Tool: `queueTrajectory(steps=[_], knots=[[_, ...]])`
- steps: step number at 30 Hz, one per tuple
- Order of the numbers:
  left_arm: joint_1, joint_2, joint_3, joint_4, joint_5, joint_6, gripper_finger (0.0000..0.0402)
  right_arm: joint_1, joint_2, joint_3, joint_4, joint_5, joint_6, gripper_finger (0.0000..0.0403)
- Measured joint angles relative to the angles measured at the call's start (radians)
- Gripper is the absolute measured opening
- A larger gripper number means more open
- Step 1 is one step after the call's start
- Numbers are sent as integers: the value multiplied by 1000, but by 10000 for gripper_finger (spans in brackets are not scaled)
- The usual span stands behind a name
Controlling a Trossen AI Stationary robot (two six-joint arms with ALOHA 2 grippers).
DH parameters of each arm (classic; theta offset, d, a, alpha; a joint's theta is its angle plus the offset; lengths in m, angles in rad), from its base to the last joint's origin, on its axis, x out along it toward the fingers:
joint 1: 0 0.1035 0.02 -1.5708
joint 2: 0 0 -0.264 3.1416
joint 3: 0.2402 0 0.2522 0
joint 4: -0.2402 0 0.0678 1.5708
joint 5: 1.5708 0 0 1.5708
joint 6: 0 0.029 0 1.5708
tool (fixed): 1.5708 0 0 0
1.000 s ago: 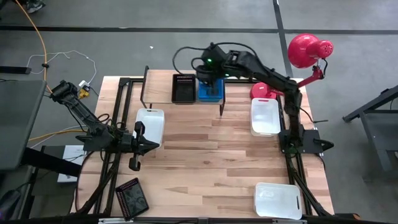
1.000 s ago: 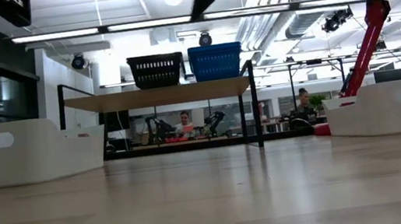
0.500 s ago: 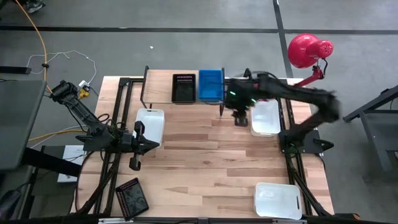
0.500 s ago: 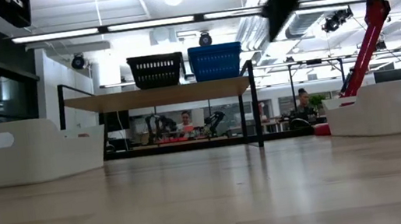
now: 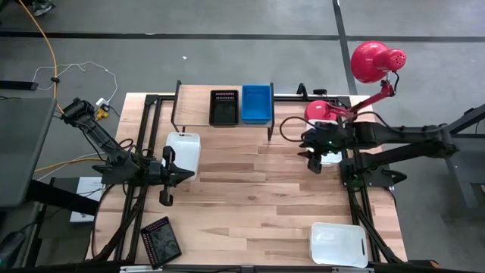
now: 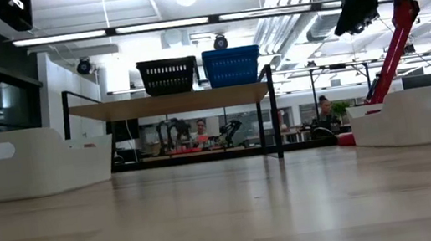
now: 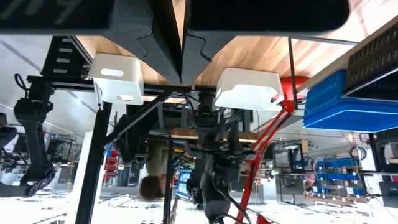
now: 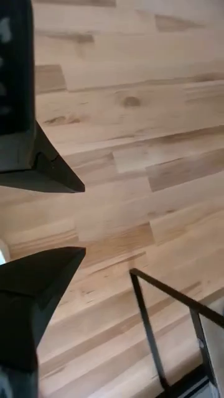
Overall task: Stack baskets on shelf by color
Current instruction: Stack the black bin on the black bin on the shelf
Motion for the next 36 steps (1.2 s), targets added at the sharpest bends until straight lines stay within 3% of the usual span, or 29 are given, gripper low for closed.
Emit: queueTrajectory(steps=[6, 15, 21, 26, 31, 36], knots=[[0, 0, 0, 0, 0, 0, 0, 0, 47, 60, -126, 0, 55, 139], [0, 0, 0, 0, 8, -3, 0, 0, 127, 64, -121, -3, 52, 139], [0, -1, 34, -44, 137, -86, 25, 0, 162, 64, -96, -6, 44, 139], [-1, 57, 201, -376, 274, -234, 93, 0, 170, 64, -84, -6, 36, 139], [-12, 233, 465, -873, 301, -437, 172, 0, 170, 64, -75, -6, 36, 139], [-46, 414, 702, -1248, 447, -691, 217, 0, 170, 64, -66, -5, 22, 139]])
